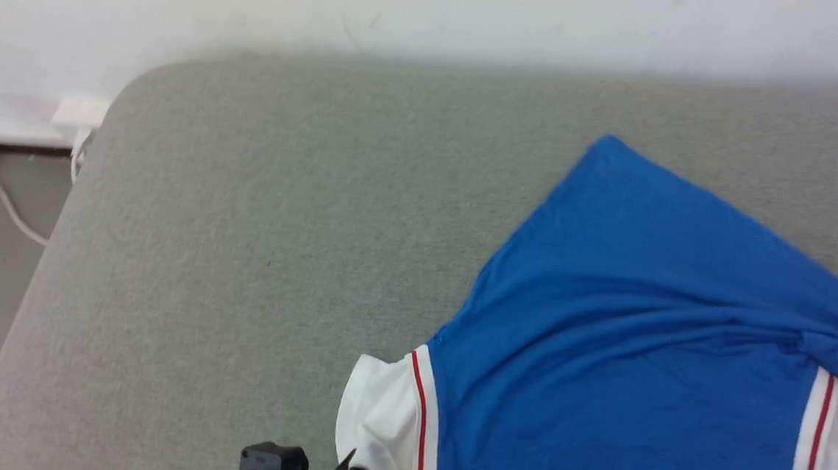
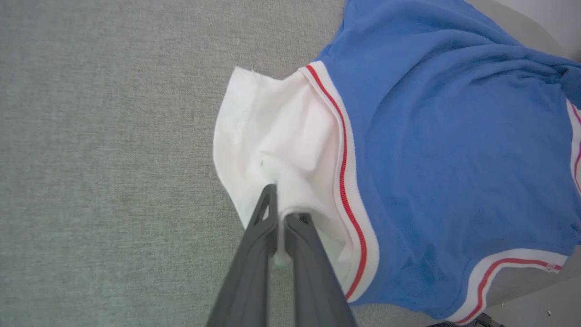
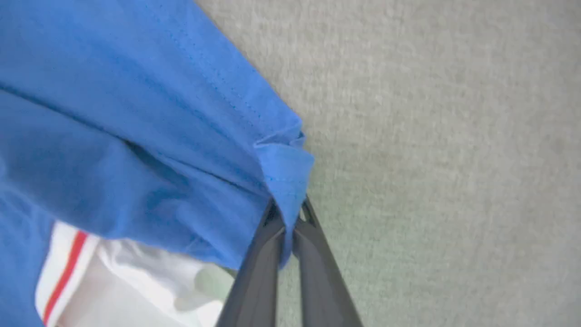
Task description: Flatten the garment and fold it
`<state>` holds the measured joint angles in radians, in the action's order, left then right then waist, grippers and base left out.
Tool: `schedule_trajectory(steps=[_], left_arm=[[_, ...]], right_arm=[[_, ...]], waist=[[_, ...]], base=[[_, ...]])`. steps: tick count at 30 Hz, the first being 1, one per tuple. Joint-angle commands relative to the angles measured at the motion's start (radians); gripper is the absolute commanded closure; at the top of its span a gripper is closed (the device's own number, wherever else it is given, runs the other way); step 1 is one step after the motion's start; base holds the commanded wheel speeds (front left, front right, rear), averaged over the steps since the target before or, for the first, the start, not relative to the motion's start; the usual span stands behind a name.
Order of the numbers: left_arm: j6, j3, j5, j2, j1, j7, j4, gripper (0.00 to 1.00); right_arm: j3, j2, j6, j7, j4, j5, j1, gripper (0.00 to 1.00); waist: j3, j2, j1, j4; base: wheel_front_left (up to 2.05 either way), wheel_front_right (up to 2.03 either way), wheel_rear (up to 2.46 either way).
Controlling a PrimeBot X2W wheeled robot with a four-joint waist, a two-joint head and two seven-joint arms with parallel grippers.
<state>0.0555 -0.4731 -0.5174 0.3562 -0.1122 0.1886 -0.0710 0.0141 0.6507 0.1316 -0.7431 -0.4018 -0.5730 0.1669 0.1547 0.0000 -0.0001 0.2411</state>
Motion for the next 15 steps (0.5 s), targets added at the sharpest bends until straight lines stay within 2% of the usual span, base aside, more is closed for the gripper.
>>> schedule_trajectory(steps=[1, 8, 14, 15], left_arm=[[0.008, 0.006, -0.012, 0.002, -0.015, -0.009, 0.007, 1.00], [0.013, 0.013, -0.026, 0.003, -0.030, -0.023, 0.029, 1.00], [0.006, 0.006, -0.026, 0.002, -0.015, -0.025, 0.040, 1.00], [0.004, 0.005, -0.026, 0.002, -0.011, -0.025, 0.040, 1.00]], right_arm=[[0.030, -0.016, -0.001, -0.032, 0.047, 0.003, -0.076, 1.00], [0.152, -0.120, -0.001, -0.162, 0.262, 0.036, -0.298, 1.00], [0.208, -0.173, -0.001, -0.204, 0.344, 0.103, -0.355, 1.00], [0.213, -0.177, -0.001, -0.195, 0.356, 0.113, -0.347, 0.53]], waist=[[-0.053, 0.0000, 0.0001, -0.052], [-0.074, 0.0000, 0.0001, -0.067], [-0.062, 0.0000, 0.0001, -0.056], [-0.058, 0.0000, 0.0001, -0.052]], base=[[0.00, 0.00, 0.00], [0.00, 0.00, 0.00], [0.00, 0.00, 0.00], [0.00, 0.00, 0.00]])
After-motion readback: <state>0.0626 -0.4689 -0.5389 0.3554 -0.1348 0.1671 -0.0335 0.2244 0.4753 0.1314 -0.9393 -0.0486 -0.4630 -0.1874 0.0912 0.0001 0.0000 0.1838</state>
